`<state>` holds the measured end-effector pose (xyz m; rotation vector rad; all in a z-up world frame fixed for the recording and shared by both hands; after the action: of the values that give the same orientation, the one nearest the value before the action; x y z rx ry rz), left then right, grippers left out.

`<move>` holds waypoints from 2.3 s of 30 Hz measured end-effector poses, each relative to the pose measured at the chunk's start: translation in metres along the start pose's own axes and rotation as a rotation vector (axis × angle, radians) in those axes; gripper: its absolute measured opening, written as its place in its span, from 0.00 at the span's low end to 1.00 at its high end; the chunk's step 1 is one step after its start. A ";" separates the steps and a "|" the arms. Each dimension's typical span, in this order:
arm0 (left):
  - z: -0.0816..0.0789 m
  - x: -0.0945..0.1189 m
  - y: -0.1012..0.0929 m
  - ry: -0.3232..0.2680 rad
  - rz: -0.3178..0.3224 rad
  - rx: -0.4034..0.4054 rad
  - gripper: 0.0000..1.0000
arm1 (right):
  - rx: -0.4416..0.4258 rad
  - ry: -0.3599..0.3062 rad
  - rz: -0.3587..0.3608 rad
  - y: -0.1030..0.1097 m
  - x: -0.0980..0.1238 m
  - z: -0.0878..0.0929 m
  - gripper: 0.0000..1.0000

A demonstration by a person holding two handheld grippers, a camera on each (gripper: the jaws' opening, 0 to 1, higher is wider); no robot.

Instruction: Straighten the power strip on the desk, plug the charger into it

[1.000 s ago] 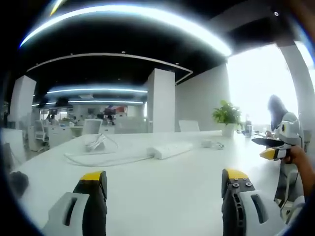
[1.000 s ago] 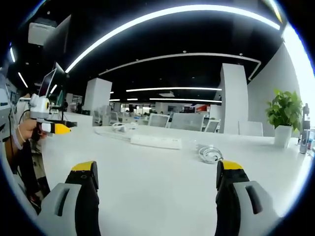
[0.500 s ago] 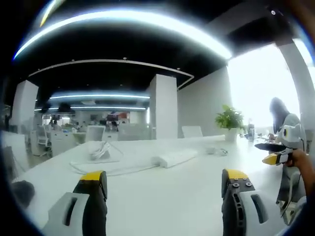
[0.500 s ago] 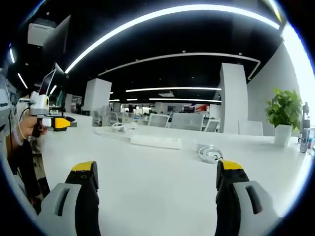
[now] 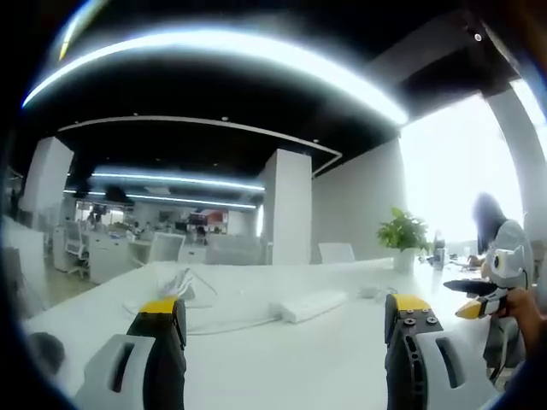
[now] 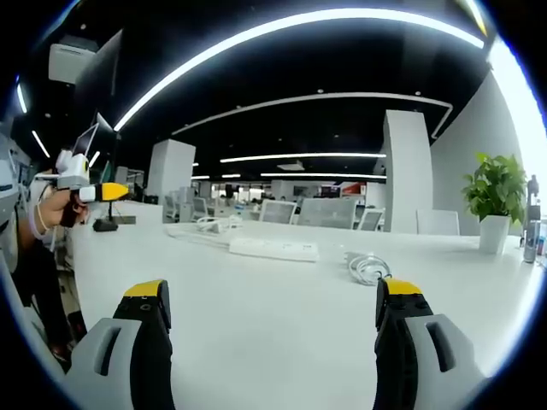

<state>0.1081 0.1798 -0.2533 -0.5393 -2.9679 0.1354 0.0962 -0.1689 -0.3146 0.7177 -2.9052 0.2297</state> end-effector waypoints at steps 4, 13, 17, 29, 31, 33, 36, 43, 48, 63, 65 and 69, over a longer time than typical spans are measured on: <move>-0.018 -0.002 -0.005 -0.010 0.035 -0.001 0.99 | -0.001 -0.008 -0.003 0.001 0.001 -0.002 1.00; -0.062 -0.001 -0.021 -0.056 0.107 -0.031 0.99 | -0.004 -0.020 -0.010 0.005 0.001 -0.006 1.00; -0.081 -0.003 -0.031 -0.072 0.167 -0.024 0.99 | -0.002 -0.020 -0.016 0.007 0.001 -0.007 1.00; -0.121 -0.031 -0.052 -0.085 0.234 -0.098 0.99 | 0.008 -0.024 -0.023 0.011 0.001 -0.012 1.00; -0.126 -0.038 -0.054 -0.080 0.240 -0.121 0.99 | 0.011 -0.027 -0.023 0.011 0.002 -0.014 1.00; -0.130 -0.044 -0.054 -0.077 0.243 -0.139 0.99 | 0.014 -0.031 -0.022 0.012 0.003 -0.015 1.00; -0.136 -0.055 -0.053 -0.068 0.244 -0.169 0.99 | 0.010 -0.035 -0.016 0.011 0.003 -0.017 1.00; -0.138 -0.076 -0.059 -0.033 0.281 -0.235 0.99 | 0.010 -0.031 -0.018 0.013 0.003 -0.016 1.00; -0.138 -0.092 -0.062 -0.012 0.287 -0.303 0.99 | 0.023 -0.023 -0.021 0.015 0.002 -0.016 1.00; -0.123 -0.159 -0.061 0.177 0.250 -0.557 0.99 | 0.040 -0.017 -0.013 0.013 0.003 -0.018 1.00; -0.119 -0.167 -0.059 0.204 0.245 -0.586 0.99 | 0.041 -0.015 -0.012 0.013 0.003 -0.018 1.00; -0.114 -0.183 -0.056 0.232 0.233 -0.641 0.99 | 0.042 -0.009 -0.014 0.014 0.003 -0.017 0.99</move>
<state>0.2740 0.0701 -0.1535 -0.8912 -2.6637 -0.8213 0.0889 -0.1555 -0.2993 0.7467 -2.9107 0.2883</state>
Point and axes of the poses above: the point that each gripper's makers call its tool centre point, and the gripper's own axes: x roughly backward along the fingers, y roughly to its left, z roughly out of its underside, the point moved 2 cm from there along x, roughly backward along the fingers, and after that the axes turned 12 degrees about y, right-handed, at the moved point
